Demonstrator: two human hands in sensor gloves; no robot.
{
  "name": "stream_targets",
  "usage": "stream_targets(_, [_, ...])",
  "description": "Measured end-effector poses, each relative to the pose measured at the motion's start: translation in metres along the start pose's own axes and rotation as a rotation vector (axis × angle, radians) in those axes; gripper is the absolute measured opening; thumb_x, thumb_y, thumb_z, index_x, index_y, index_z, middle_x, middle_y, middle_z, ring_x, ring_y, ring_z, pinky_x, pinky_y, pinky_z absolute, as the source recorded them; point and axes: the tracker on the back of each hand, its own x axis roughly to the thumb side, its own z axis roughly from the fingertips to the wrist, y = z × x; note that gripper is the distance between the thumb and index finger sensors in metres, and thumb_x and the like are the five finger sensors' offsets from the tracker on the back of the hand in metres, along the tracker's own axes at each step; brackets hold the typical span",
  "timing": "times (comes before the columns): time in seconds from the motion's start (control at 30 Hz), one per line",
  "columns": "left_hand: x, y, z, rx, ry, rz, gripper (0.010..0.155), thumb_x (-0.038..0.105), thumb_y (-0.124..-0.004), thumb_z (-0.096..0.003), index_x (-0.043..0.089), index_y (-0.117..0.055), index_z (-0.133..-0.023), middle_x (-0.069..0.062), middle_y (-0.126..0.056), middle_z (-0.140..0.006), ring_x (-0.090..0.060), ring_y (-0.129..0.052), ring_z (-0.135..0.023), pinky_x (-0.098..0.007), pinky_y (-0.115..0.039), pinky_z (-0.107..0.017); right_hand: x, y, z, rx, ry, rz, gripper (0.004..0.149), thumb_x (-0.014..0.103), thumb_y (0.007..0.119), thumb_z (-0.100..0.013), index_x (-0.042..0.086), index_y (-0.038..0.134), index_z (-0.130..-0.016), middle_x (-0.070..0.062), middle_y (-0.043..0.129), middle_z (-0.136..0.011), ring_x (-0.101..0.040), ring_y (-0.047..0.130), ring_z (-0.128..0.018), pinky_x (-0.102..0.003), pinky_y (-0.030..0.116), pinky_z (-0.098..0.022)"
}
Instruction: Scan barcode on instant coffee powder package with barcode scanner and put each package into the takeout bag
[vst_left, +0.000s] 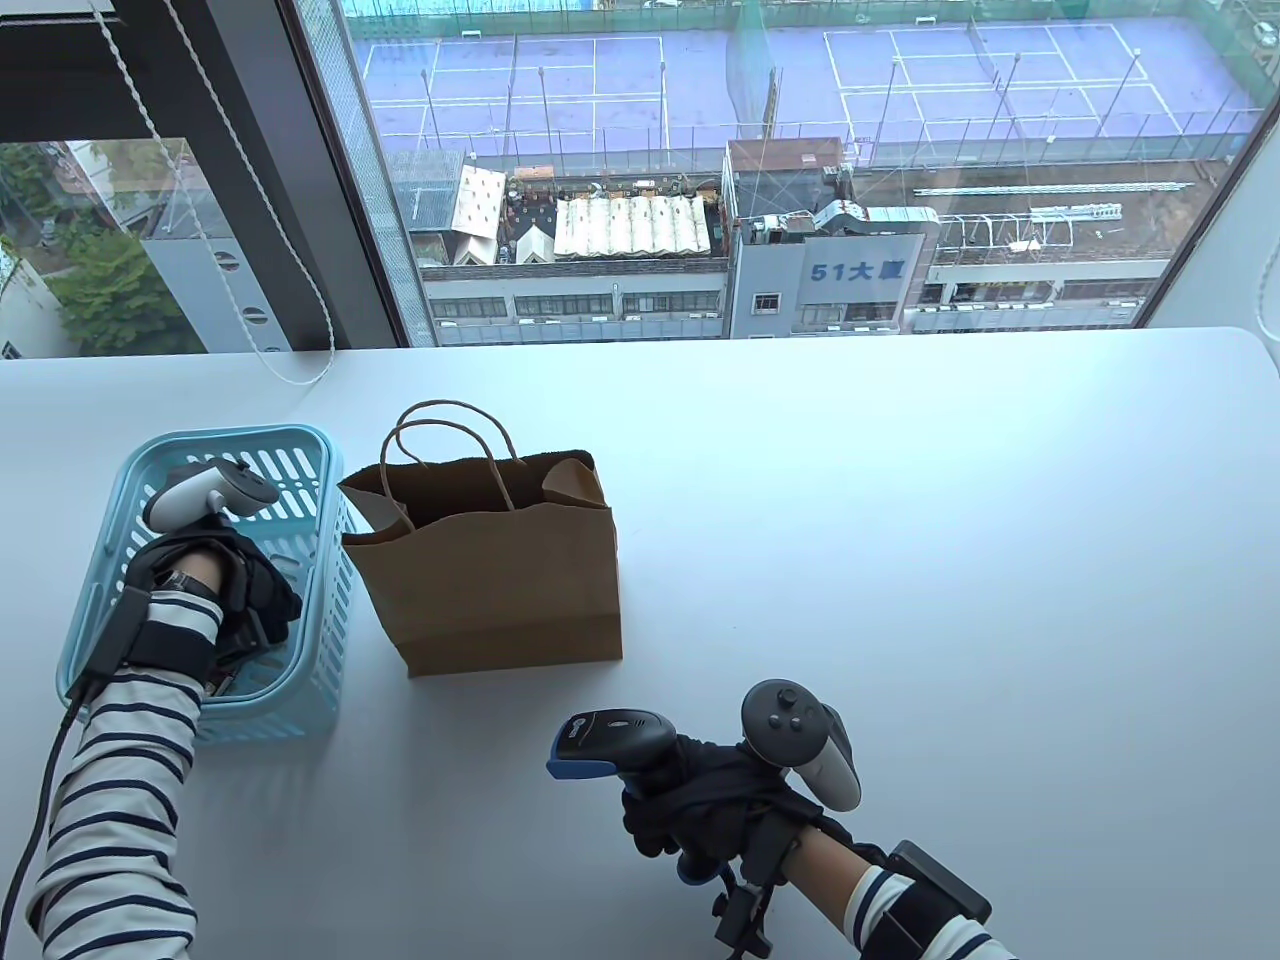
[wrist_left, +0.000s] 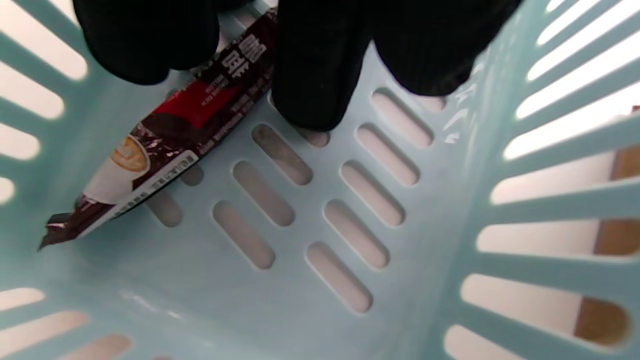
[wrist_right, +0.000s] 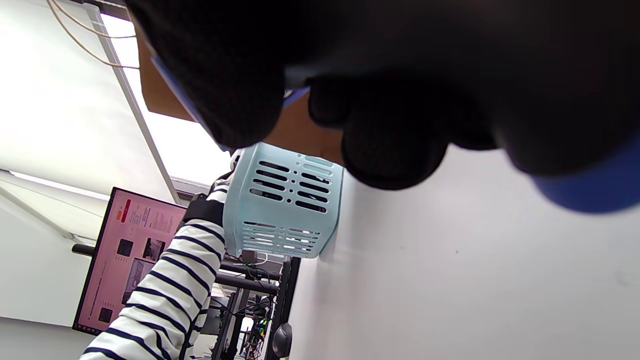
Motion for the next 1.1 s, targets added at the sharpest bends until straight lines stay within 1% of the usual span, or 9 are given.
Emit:
stream_targets(0.23, [0.000,0.000,0.000,0.026,0.035,-0.036,0.057,0.036,-0.081,-0.0398,0.004,-0.088,-0.086,-0.033,-0.052,-0.103,-0.061,-0.068,-0.091,-0.064,-0.071,-0.059,0.000,0.000,0.000,0.006,-0.010,0.010,0.059,0.029,0.089,-0.046,0.003,0.063,-0.092,-0.015,0.085,-0.074,-0.032,0.099,-0.049,-0.049,0.085,-0.038])
stream_targets(0.43, [-0.007,0.017,0.020,0.080,-0.140,0.101,0.048,0.033,-0.082,-0.0413,0.008,-0.086,-0.083,-0.023,-0.065,-0.102,-0.055,-0.073,-0.091,-0.062,-0.071,-0.060,0.000,0.001,-0.001,0.011,-0.017,0.015,0.059,0.029,0.089,-0.046,0.003,0.063,-0.092,-0.015,0.085,-0.074,-0.032,0.099,-0.049,-0.049,0.085,-0.038])
stream_targets(0.5, [-0.006,0.029,0.040,0.220,-0.215,0.099,0.044,0.037,-0.087,-0.0378,0.016,-0.090,-0.076,-0.019,-0.078,-0.096,-0.047,-0.085,-0.087,-0.060,-0.075,-0.060,0.000,0.002,-0.001,0.010,-0.017,0.013,0.059,0.029,0.089,-0.046,0.003,0.063,-0.092,-0.015,0.085,-0.074,-0.032,0.100,-0.049,-0.049,0.085,-0.038])
stream_targets(0.6, [-0.011,0.045,0.083,0.653,-0.304,0.161,0.031,0.039,-0.093,-0.0309,0.031,-0.093,-0.061,-0.007,-0.099,-0.074,-0.029,-0.107,-0.065,-0.048,-0.088,-0.051,0.000,0.002,-0.001,0.011,-0.020,0.015,0.059,0.029,0.089,-0.046,0.003,0.063,-0.092,-0.015,0.085,-0.074,-0.032,0.100,-0.049,-0.049,0.085,-0.038])
stream_targets(0.77, [-0.024,0.048,0.141,0.781,-0.630,0.371,0.041,0.028,-0.089,-0.0355,0.039,-0.071,-0.070,-0.004,-0.095,-0.073,-0.023,-0.108,-0.057,-0.042,-0.090,-0.046,0.000,0.003,-0.001,0.014,-0.021,0.016,0.059,0.029,0.089,-0.046,0.003,0.063,-0.092,-0.015,0.085,-0.074,-0.032,0.100,-0.049,-0.049,0.084,-0.038])
stream_targets(0.87, [-0.035,0.043,0.176,0.796,-0.862,0.424,0.076,0.020,-0.080,-0.0409,0.050,-0.040,-0.098,-0.006,-0.083,-0.080,-0.022,-0.102,-0.061,-0.043,-0.089,-0.048,0.000,0.003,-0.001,0.014,-0.020,0.015,0.059,0.029,0.089,-0.046,0.003,0.063,-0.092,-0.015,0.085,-0.074,-0.031,0.100,-0.049,-0.049,0.085,-0.038])
stream_targets(0.93, [-0.041,0.037,0.194,0.811,-0.948,0.434,0.070,0.016,-0.074,-0.0418,0.044,-0.046,-0.099,-0.009,-0.077,-0.083,-0.025,-0.097,-0.065,-0.045,-0.087,-0.051,0.000,0.003,-0.001,0.014,-0.019,0.014,0.059,0.029,0.089,-0.046,0.003,0.063,-0.092,-0.015,0.085,-0.074,-0.032,0.099,-0.049,-0.049,0.085,-0.038])
stream_targets(1.0, [-0.047,0.027,0.215,0.908,-1.001,0.399,0.057,0.014,-0.075,-0.0406,0.040,-0.065,-0.090,-0.009,-0.079,-0.081,-0.024,-0.099,-0.064,-0.045,-0.089,-0.051,0.000,0.003,-0.001,0.014,-0.019,0.013,0.059,0.029,0.088,-0.046,0.003,0.063,-0.092,-0.015,0.085,-0.074,-0.032,0.099,-0.049,-0.049,0.085,-0.038])
stream_targets(1.1, [-0.060,0.005,0.243,1.096,-1.076,0.348,0.045,0.017,-0.078,-0.0397,0.040,-0.066,-0.076,-0.006,-0.083,-0.080,-0.021,-0.106,-0.063,-0.039,-0.096,-0.047,-0.001,0.003,-0.001,0.015,-0.019,0.013,0.059,0.029,0.089,-0.046,0.003,0.063,-0.092,-0.015,0.085,-0.074,-0.032,0.100,-0.049,-0.049,0.085,-0.038])
